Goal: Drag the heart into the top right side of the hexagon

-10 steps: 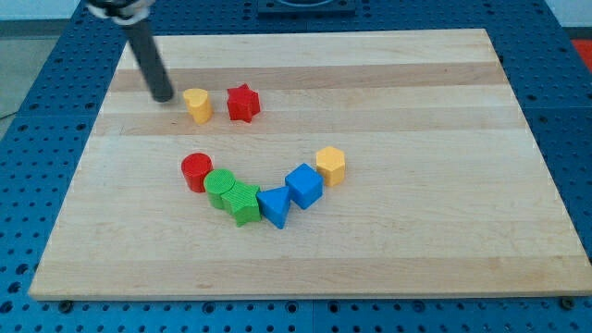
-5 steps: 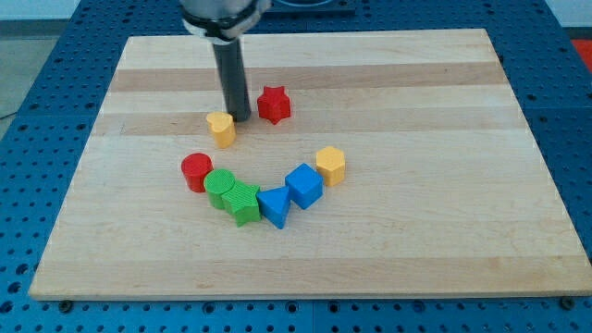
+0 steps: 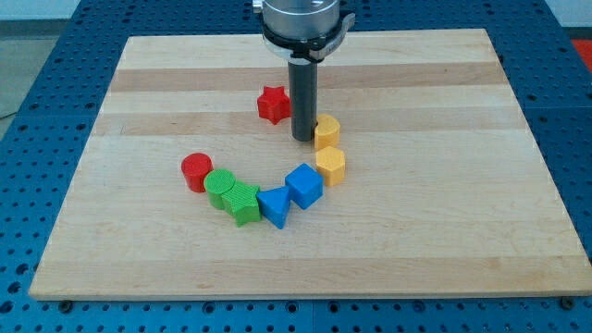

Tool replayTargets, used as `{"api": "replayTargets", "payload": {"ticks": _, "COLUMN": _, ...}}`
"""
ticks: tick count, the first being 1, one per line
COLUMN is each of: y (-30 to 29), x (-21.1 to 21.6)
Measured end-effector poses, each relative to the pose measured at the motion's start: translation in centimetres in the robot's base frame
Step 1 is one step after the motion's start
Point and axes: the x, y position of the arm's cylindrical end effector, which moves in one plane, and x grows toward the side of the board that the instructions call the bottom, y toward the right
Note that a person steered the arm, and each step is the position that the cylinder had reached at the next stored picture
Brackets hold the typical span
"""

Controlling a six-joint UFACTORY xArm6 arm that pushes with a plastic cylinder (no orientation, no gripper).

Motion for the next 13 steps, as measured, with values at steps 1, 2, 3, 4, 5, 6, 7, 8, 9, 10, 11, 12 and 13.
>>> {"api": "replayTargets", "payload": {"ticks": 1, "y": -0.5, "x": -2.6}}
{"api": "replayTargets", "payload": {"ticks": 2, "y": 2.4, "x": -4.9}}
{"api": "replayTargets", "payload": {"ticks": 3, "y": 5.8, "x": -4.0}}
{"api": "replayTargets", "payload": {"ticks": 4, "y": 6.9, "x": -3.1}}
{"api": "replayTargets", "payload": {"ticks": 5, "y": 7.3, "x": -3.3}}
{"api": "replayTargets", "payload": {"ticks": 6, "y": 5.4, "x": -5.4}}
{"api": "replayTargets", "payload": {"ticks": 7, "y": 1.6, "x": -5.7}}
{"api": "replayTargets", "payload": {"ticks": 8, "y": -1.9, "x": -4.7}}
{"api": "replayTargets", "payload": {"ticks": 9, "y": -2.6, "x": -2.4}}
{"api": "replayTargets", "payload": {"ticks": 10, "y": -2.5, "x": -1.4}}
{"api": "replayTargets", "payload": {"ticks": 11, "y": -1.3, "x": 0.2}}
{"api": "replayTargets", "payload": {"ticks": 12, "y": -1.3, "x": 1.2}}
{"api": "replayTargets", "payload": {"ticks": 13, "y": -1.4, "x": 0.5}}
